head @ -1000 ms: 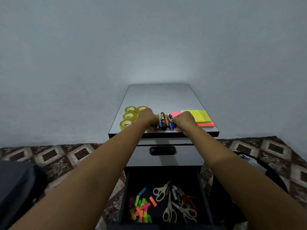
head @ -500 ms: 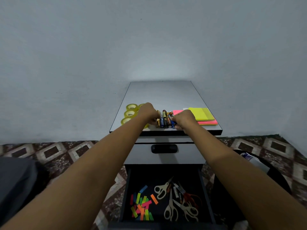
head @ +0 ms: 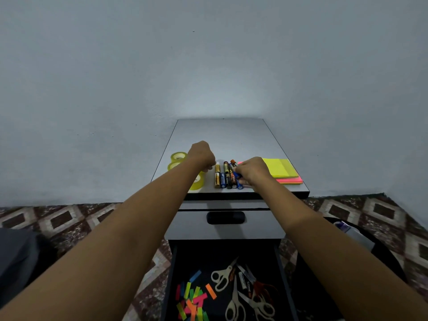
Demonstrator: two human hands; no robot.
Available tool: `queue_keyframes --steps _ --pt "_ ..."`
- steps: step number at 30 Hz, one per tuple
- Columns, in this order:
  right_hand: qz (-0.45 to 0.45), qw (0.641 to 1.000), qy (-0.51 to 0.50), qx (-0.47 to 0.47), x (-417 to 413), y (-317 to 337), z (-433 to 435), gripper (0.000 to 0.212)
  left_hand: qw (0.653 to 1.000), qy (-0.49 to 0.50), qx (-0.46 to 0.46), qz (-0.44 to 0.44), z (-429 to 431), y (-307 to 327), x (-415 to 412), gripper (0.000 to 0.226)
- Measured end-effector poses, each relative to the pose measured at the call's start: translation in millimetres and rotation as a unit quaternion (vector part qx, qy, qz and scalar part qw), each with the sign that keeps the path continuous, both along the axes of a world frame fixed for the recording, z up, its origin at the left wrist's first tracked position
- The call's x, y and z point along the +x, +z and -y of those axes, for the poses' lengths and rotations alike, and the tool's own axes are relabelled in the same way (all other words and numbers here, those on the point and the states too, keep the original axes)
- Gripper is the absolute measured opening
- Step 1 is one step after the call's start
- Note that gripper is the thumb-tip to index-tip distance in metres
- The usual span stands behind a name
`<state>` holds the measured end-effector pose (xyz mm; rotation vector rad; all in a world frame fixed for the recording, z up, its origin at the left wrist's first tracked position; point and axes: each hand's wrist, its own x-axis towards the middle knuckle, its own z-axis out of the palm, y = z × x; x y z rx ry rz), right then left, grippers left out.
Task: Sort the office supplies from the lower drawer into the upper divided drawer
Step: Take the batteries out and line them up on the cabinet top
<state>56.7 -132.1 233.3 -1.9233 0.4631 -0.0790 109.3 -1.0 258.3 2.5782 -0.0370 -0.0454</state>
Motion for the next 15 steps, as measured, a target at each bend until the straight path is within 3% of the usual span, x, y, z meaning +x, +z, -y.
queue_keyframes --steps 15 --pt "0.04 0.999 0.004 0.017 0.3 4.6 6.9 0.023 0.999 -0.022 0.03 -0.022 13.6 -10.1 14.5 0.028"
